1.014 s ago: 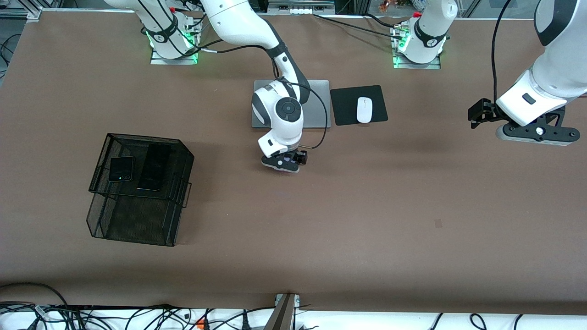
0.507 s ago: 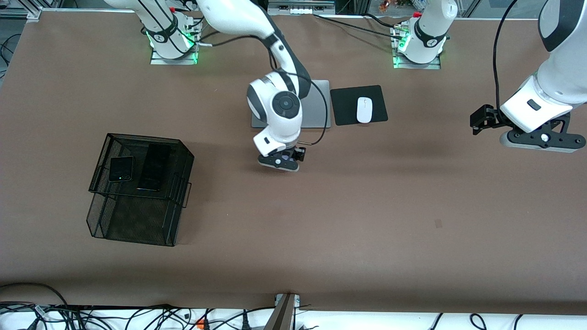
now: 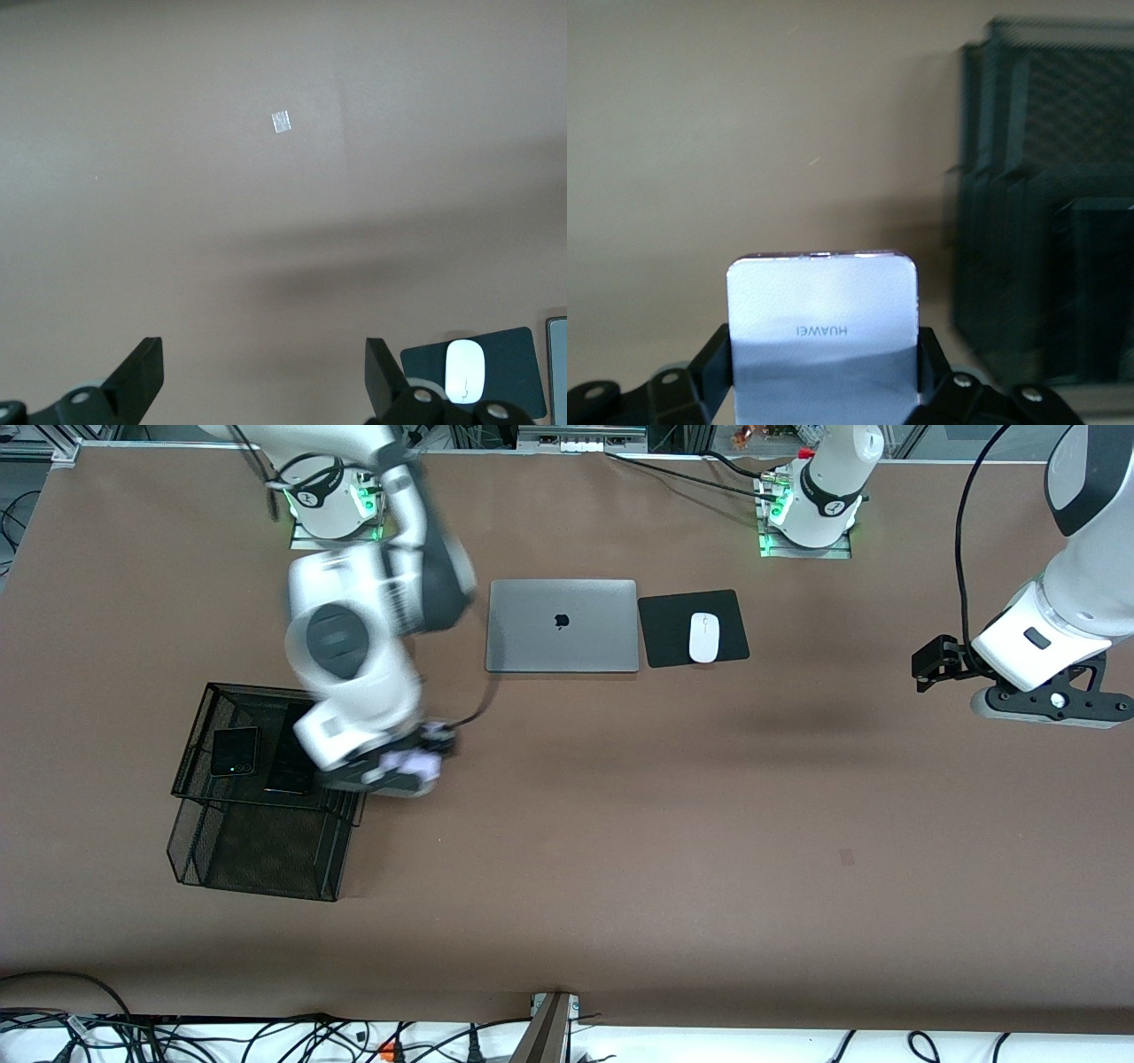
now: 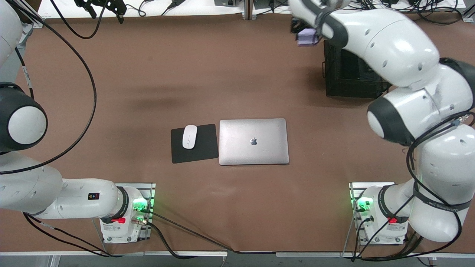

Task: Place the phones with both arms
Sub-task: 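Carry the white phone into the basket's lower tier with the right gripper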

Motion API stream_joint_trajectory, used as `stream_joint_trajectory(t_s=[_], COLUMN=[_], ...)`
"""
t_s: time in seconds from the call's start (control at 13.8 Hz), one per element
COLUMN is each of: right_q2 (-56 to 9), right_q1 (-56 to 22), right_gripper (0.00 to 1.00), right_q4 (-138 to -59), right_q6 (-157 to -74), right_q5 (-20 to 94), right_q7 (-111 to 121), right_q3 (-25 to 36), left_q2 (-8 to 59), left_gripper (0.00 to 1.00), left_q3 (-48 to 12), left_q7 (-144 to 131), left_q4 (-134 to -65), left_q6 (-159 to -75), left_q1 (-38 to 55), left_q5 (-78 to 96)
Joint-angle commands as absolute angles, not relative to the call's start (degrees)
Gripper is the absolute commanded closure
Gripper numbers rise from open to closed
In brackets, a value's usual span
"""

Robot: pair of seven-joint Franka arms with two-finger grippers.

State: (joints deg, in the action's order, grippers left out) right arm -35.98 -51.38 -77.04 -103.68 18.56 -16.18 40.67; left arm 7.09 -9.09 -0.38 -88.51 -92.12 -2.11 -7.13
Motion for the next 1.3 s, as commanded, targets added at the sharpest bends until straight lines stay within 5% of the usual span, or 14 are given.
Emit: stream_joint_trajectory(t_s=[0.0,0.51,0.94,1.09,1.16,1.23], right_q2=[-37.9,-45.1,-50.5,-51.7,-51.6,-51.0], right_q1=[-42.7,-29.3,-23.8,-23.6,-23.6,-23.6], right_gripper=[0.95,0.95,0.9,0.57,0.09,0.0], right_q4=[-74.4,-72.2,-72.8,-73.2,-73.3,-73.3], right_q6=[-103.2,-114.2,-119.5,-119.4,-118.8,-118.5], right_q5=[19.4,19.9,22.6,26.2,26.6,26.5], right_q7=[-4.8,14.3,13.3,13.3,13.3,13.4], right_q3=[39.6,38.9,31.4,31.4,31.4,31.4], left_q2=[7.7,7.7,7.7,7.7,7.7,7.7], left_gripper=[0.0,0.0,0.0,0.0,0.0,0.0], left_q3=[-9.3,-9.3,-9.3,-9.3,-9.3,-9.3], left_q7=[-0.5,-0.5,-0.4,-0.4,-0.4,-0.4], left_q4=[-86.8,-86.9,-86.9,-86.9,-86.9,-86.9], left_q6=[-91.2,-91.1,-91.1,-91.1,-91.1,-91.1], left_q1=[-2.5,-2.5,-2.5,-2.5,-2.5,-2.5], left_q5=[-6.5,-6.4,-6.4,-6.4,-6.4,-6.4])
